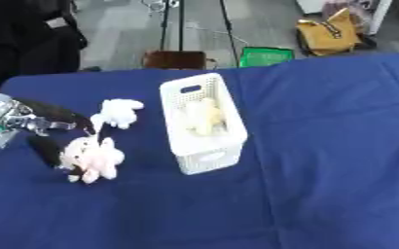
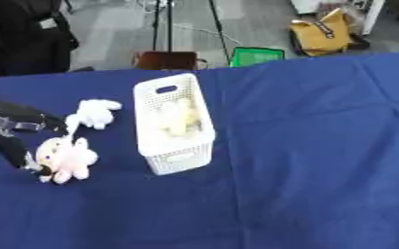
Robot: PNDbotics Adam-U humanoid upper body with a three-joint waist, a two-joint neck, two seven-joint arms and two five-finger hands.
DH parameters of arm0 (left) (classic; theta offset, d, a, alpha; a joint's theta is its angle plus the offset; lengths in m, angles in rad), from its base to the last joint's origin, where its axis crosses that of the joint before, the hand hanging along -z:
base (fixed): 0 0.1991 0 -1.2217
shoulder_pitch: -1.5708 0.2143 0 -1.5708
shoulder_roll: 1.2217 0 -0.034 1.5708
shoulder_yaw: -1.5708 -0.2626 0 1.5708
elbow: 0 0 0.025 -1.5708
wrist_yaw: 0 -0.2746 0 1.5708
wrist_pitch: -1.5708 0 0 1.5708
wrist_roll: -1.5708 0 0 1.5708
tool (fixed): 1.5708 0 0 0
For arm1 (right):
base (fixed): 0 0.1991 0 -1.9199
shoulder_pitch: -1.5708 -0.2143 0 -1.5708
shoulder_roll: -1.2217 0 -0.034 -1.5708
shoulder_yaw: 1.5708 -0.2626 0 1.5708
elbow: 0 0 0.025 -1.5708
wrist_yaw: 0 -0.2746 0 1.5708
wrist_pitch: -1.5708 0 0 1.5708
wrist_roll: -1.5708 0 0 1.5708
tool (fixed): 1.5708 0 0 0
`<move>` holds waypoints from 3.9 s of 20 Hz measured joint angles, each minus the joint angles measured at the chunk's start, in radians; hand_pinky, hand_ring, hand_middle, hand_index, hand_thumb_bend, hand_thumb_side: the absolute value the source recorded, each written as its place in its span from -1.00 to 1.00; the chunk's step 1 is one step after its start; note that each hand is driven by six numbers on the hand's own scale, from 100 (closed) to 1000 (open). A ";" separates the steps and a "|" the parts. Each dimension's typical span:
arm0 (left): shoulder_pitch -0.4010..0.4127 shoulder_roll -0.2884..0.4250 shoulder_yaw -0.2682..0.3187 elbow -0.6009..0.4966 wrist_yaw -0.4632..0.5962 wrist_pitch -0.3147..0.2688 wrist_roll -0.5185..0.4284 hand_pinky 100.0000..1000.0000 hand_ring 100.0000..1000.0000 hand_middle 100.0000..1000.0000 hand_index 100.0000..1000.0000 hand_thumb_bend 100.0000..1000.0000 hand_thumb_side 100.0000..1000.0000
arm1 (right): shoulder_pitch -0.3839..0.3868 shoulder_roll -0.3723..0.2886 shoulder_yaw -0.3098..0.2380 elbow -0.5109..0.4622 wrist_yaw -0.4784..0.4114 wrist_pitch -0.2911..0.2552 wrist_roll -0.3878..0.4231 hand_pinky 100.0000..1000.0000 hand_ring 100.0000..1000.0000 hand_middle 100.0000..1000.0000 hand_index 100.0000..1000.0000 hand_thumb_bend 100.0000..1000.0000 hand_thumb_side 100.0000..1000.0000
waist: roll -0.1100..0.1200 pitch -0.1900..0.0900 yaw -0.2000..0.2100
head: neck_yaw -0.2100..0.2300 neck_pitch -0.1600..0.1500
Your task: Pick up objects on the table and place them in the box.
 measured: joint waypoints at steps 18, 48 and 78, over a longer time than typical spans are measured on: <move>-0.042 -0.082 0.028 0.158 -0.133 -0.031 0.031 0.85 0.93 0.95 1.00 -0.12 0.04 | 0.000 0.004 0.005 0.000 -0.013 -0.003 0.002 0.39 0.16 0.06 0.40 -1.00 0.63 | 0.006 0.010 -0.020 | 0.009 -0.017; -0.065 -0.092 0.036 0.150 -0.120 -0.061 0.061 0.38 0.50 0.35 0.18 -0.56 0.00 | 0.003 0.005 0.005 0.000 -0.028 -0.005 0.004 0.39 0.16 0.06 0.40 -1.00 0.61 | 0.009 0.012 -0.014 | 0.008 -0.017; -0.160 0.002 0.056 -0.032 0.078 -0.001 0.001 0.38 0.47 0.36 0.11 -0.81 -0.07 | 0.017 0.005 0.006 0.000 -0.032 -0.008 0.007 0.39 0.17 0.06 0.40 -1.00 0.61 | 0.013 -0.009 -0.015 | 0.000 -0.014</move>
